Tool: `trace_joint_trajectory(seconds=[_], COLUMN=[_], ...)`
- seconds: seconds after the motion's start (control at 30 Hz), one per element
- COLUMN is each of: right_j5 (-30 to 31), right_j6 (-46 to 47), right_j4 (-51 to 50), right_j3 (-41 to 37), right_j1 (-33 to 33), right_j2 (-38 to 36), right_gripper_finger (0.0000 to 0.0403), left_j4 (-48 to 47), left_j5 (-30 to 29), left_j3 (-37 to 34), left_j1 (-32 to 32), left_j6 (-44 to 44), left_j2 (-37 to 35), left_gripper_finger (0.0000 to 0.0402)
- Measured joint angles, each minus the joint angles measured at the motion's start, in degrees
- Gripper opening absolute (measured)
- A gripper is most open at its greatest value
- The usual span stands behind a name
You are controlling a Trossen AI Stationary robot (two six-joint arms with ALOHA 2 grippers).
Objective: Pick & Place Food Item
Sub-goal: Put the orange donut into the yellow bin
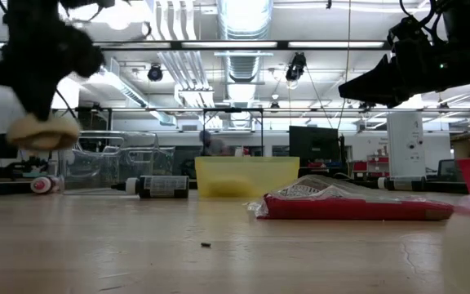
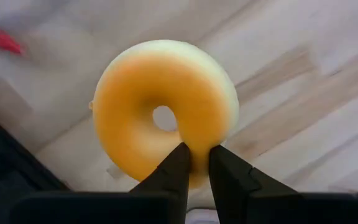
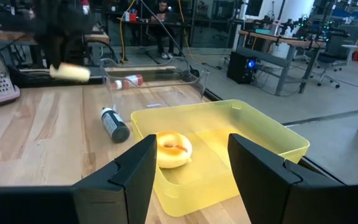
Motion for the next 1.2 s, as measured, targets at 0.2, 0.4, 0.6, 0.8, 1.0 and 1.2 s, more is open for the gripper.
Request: trace_joint_trajectory(seconds=[0.2, 0.4, 0.6, 0.8, 1.0, 1.2], right_j5=[0.00, 0.00, 0.00, -0.01, 0.00, 0.00], right_j6=[0.00, 0.00, 0.00, 0.00, 0.00, 0.00], right_j4=[0.01, 0.00, 0.00, 0.01, 0.00, 0.02], right_j3=[0.00, 0.00, 0.00, 0.00, 0.00, 0.00], right_j1=[0.00, 0.01, -0.01, -0.01, -0.02, -0.02], right_j2=[0.00, 0.00, 0.00, 0.00, 0.00, 0.00], right_gripper_finger=[0.0196, 0.0196, 0.0196, 0.0196, 0.0196, 0.0196], left_j4=[-1.15, 12.43, 29.25, 42.71, 63.20, 82.45], left_j5=[-13.23, -23.83, -30.01, -26.70, -26.04, -21.47], left_j3=[9.36, 11.10, 8.16, 2.14, -6.37, -15.72], left_j1=[-0.45, -0.11, 1.31, 5.73, 8.32, 10.83], left_j6=[6.60, 23.89, 38.97, 45.57, 53.34, 57.55], left_j2=[0.00, 0.02, 0.04, 0.09, 0.07, 0.20], left_gripper_finger=[0.0057, 0.0057, 0.0057, 0.0057, 0.0058, 0.0058])
